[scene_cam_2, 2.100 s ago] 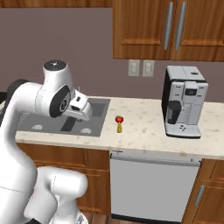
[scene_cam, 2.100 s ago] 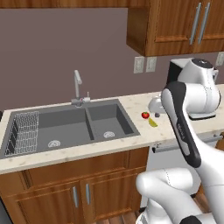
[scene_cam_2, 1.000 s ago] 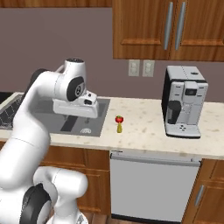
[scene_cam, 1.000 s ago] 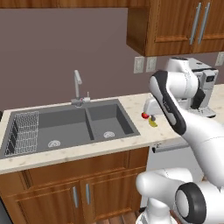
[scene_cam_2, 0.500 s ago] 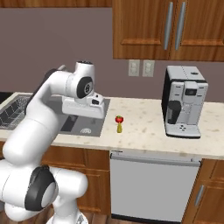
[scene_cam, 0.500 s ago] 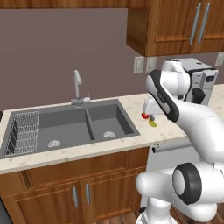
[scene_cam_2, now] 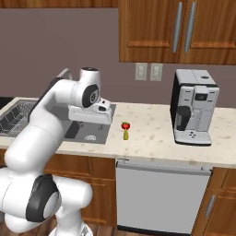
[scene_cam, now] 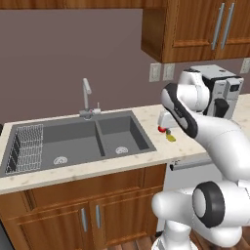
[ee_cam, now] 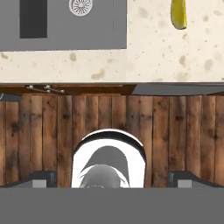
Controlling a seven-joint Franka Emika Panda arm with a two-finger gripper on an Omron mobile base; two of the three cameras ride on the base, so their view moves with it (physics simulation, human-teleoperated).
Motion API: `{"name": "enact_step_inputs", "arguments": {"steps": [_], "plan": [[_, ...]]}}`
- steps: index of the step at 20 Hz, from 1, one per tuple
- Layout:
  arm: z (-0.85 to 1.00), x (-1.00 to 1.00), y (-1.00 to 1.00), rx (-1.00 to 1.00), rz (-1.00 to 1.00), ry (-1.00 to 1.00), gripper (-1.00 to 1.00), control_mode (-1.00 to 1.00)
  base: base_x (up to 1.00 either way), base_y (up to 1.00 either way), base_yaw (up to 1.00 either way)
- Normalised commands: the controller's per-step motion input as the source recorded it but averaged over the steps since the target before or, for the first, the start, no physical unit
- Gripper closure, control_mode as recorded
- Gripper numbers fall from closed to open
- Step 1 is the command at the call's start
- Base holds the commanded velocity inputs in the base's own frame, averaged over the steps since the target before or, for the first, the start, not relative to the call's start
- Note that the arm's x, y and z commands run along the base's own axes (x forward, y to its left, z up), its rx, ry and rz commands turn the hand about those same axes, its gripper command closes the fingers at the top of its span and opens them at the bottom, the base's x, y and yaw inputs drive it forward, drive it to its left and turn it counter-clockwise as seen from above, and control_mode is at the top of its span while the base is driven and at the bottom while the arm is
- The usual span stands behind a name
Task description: Put the tomato and lemon wedge in the pan. Then turn on the rear right burner and set the heat to medium.
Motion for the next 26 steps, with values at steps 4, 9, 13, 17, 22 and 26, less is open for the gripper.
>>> {"name": "enact_step_inputs", "arguments": {"steps": [4,9,13,17,22,26], "plan": [[-0.01,0.2,0.0,-0.06,-0.05,-0.08,-1.0,-1.0,0.0,0.0,0.0],[-0.08,0.37,0.0,-0.07,-0.07,-0.07,-1.0,-1.0,0.0,0.0,0.0],[-0.07,0.38,0.0,-0.02,-0.07,-0.03,-1.0,-1.0,0.0,0.0,0.0],[-0.08,0.38,-0.01,0.0,-0.04,0.01,-1.0,-1.0,0.0,0.0,0.0],[0.0,0.47,-0.12,0.0,0.0,0.12,-1.0,-1.0,0.0,0.0,0.0],[-0.08,0.48,-0.19,0.0,0.0,0.12,-1.0,-1.0,0.0,0.0,0.0]]}}
